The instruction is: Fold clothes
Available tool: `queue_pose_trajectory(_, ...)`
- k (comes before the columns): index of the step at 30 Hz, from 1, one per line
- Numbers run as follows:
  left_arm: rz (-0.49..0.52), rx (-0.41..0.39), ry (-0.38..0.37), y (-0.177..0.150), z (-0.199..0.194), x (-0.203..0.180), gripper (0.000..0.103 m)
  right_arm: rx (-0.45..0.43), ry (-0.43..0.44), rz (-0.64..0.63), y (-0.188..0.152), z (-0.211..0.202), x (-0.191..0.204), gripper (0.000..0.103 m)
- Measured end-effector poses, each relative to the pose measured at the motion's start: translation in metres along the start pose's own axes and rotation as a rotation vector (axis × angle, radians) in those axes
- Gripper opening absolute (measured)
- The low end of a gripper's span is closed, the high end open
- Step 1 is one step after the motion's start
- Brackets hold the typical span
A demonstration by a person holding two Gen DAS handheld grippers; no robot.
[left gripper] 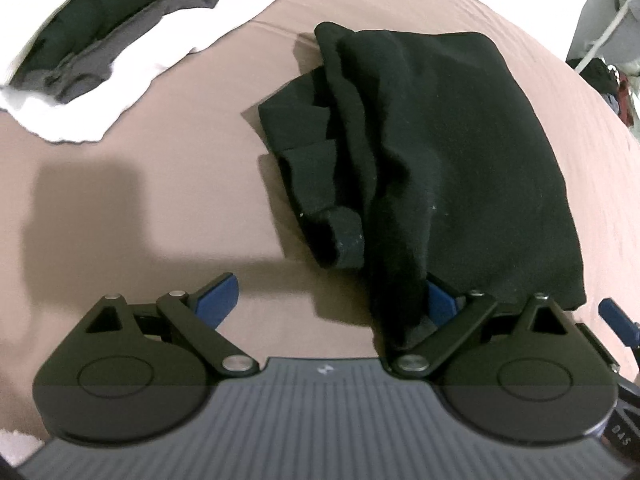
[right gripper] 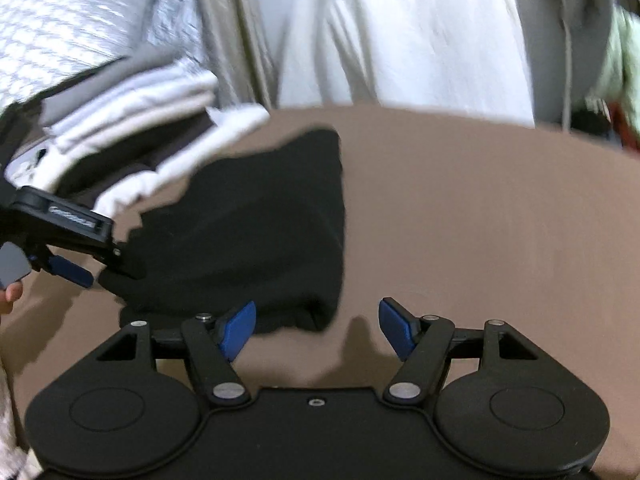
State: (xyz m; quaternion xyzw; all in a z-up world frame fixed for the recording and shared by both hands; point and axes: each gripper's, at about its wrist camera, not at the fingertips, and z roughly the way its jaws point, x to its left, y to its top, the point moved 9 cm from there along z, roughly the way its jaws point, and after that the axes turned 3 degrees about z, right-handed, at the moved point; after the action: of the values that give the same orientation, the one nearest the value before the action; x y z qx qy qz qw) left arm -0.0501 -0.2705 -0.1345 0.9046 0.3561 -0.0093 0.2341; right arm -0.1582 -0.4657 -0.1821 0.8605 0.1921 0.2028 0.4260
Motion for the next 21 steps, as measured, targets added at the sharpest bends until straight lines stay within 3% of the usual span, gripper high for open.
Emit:
queue_pose_trajectory(3, -0.028, 0.003, -0.025, -0.003, -0.003, 0.000, 0.096, -0.022, 0.076, 0.064, 0.017, 0.001, -0.004, 0.076)
queue_pose_trajectory(6, -0.061, -0.011, -0.029, -0.002, -0.005, 0.003, 0.096, -0.048, 0.121, 0.266, 0.039, 0.006, -0.042, 0.078)
queue_pose_trajectory(7, -0.071, -0.019, -0.023, -0.002, -0.007, 0.005, 0.096, -0.024, 0.145, 0.346, 0.042, 0.015, -0.054, 0.078)
queue_pose_trajectory(10, -0.110, -0.077, -0.053, 0.000, -0.021, 0.002, 0.095, 0.171, 0.219, 0.568, 0.027, 0.060, -0.076, 0.079)
queue_pose_trajectory(12, -0.129, -0.117, -0.139, 0.000, -0.030, -0.008, 0.095, 0.185, 0.285, 0.666, 0.015, 0.067, -0.077, 0.079)
queue_pose_trajectory(13, -0.131, -0.130, -0.188, -0.002, -0.032, -0.016, 0.095, 0.185, 0.316, 0.668, 0.014, 0.065, -0.072, 0.076)
queue_pose_trajectory(15, -0.117, -0.161, -0.260, -0.004, -0.036, -0.030, 0.095, 0.266, 0.385, 0.644, 0.010, 0.073, -0.055, 0.047)
queue_pose_trajectory(16, -0.086, -0.181, -0.263, -0.004, -0.038, -0.038, 0.095, 0.309, 0.387, 0.646, 0.007, 0.079, -0.050, 0.028)
queue_pose_trajectory(19, 0.172, -0.372, -0.120, -0.001, -0.057, -0.070, 0.095, 0.385, 0.357, 0.693, 0.007, 0.091, -0.049, 0.023)
queue_pose_trajectory(21, 0.389, -0.465, -0.035, -0.005, -0.066, -0.097, 0.096, 0.411, 0.431, 0.779, 0.019, 0.084, -0.050, 0.022)
